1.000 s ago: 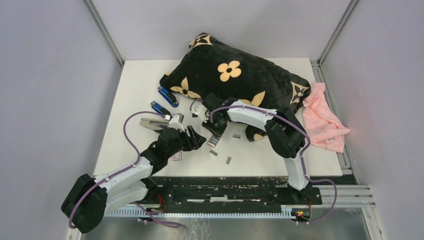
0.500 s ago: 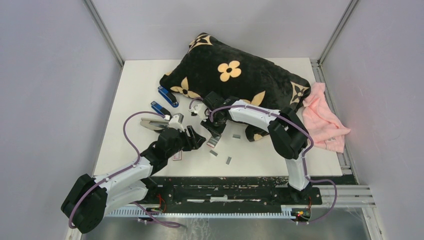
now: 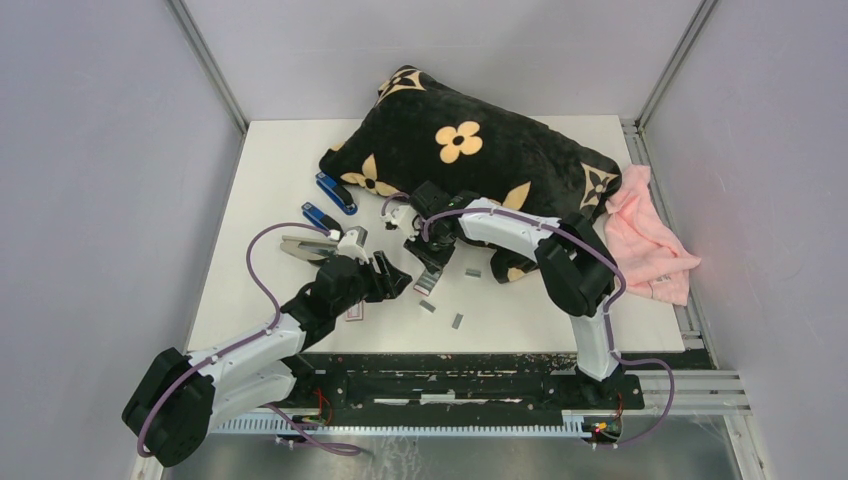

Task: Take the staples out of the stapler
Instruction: Pick up the staple from the staple box.

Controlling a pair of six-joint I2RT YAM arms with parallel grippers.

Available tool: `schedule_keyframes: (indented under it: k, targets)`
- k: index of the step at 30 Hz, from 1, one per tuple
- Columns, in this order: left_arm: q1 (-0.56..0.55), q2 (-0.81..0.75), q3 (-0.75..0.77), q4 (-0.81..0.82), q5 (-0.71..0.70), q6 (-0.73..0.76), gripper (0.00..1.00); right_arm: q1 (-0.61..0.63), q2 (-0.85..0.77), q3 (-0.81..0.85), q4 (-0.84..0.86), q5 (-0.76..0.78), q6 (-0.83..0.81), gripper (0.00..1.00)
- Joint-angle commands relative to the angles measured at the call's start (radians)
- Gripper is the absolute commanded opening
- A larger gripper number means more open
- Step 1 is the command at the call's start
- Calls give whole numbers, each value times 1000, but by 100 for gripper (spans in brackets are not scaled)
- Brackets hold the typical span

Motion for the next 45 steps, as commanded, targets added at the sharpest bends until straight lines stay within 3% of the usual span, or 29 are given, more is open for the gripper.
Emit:
schedule_keyframes:
  k: [1, 10, 28, 45]
  targets:
    - [-1, -17, 19, 14, -14, 45, 68, -1, 24, 28, 0, 5, -10, 27]
    - [-1, -18, 19, 12, -15, 47, 69, -2, 40, 29, -4, -2, -9, 26]
    - [-1, -25, 12, 10, -15, 44, 68, -10, 1, 26, 2, -23, 1, 7]
    - [-1, -28, 11, 11, -16, 42, 68, -22, -47, 17, 7, -53, 4, 3]
